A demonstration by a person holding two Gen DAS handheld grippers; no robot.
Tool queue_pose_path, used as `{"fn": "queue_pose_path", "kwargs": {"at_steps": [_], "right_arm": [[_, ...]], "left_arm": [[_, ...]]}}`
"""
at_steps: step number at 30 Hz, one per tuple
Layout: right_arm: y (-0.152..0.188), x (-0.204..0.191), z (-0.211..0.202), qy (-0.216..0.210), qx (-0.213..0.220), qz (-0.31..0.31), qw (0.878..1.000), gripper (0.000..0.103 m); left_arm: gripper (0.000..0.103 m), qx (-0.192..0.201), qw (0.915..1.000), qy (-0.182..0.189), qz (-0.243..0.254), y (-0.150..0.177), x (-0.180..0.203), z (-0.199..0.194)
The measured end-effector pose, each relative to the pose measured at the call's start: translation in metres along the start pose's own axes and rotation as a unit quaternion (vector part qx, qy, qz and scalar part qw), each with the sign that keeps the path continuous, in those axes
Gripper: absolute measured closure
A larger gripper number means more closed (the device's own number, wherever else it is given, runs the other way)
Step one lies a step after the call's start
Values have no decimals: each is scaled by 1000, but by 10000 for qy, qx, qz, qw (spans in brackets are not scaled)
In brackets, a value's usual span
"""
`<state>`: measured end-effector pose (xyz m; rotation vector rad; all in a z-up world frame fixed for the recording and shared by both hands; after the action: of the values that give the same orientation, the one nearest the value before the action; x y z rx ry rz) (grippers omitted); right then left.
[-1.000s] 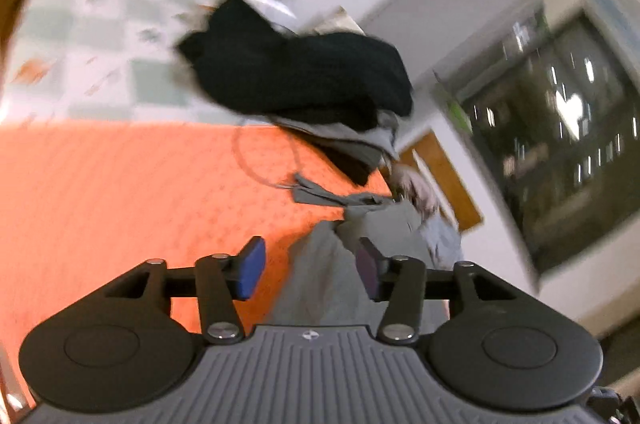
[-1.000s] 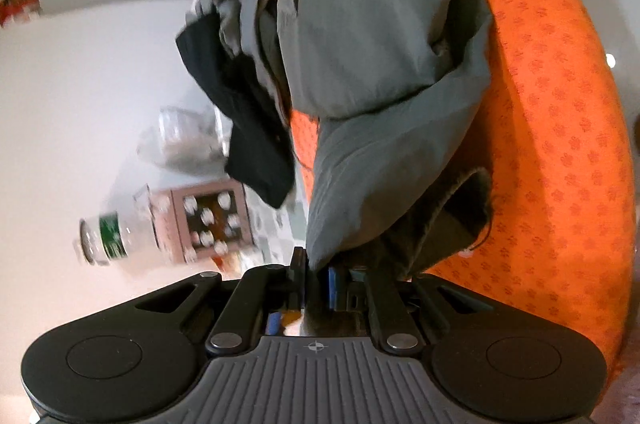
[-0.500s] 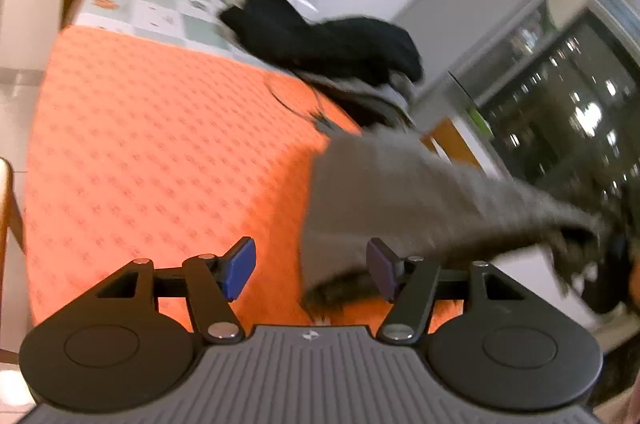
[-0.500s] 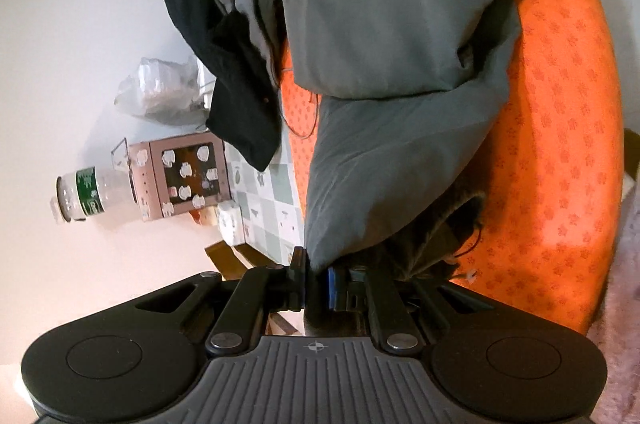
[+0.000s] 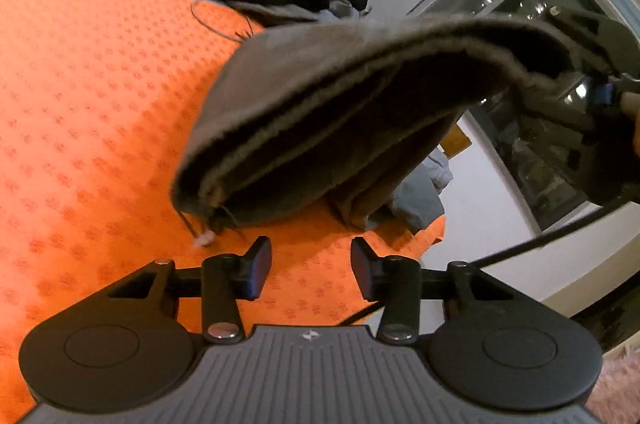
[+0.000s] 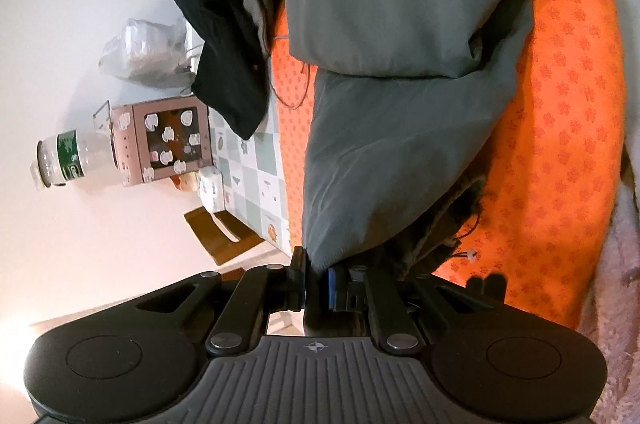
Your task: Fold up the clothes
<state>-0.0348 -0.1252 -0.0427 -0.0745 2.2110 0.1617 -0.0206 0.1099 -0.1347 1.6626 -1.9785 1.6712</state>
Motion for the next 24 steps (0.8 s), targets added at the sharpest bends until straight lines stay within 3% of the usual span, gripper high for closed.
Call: {"fn": "queue_pose_path", "kwargs": {"at_steps": [4, 11, 14, 17, 24], "right_arm": [[-3, -2, 0, 14, -61, -78, 10000, 91], [-7, -4, 1, 39, -127, -99, 9999, 91], [-8, -4, 0, 44, -137, -96, 9999, 91], [-10, -5, 0, 34, -130, -99, 9999, 91], [-20, -5, -5, -84, -73, 70, 9999, 91]], "left_arm": [[57, 98, 9999, 21, -98, 8, 8, 24], [57, 605, 9976, -36, -321, 14, 22, 58], [57, 866, 9947, -304, -465, 20, 25, 74], [58, 1219, 9879, -834, -475, 21, 25, 80], [58, 2082, 9599, -1866, -206, -3, 9, 64]]}}
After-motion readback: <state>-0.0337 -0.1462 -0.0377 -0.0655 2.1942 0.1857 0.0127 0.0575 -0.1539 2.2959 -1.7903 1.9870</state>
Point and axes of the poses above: each gripper's, at about its wrist camera, not at the fingertips, and z roughly the way its jaws point, x to its right, y to its underside, the point moved 3 cm from there along z, roughly the way its jaws point, and after that the axes turned 15 degrees about x, right-handed, at the moved point
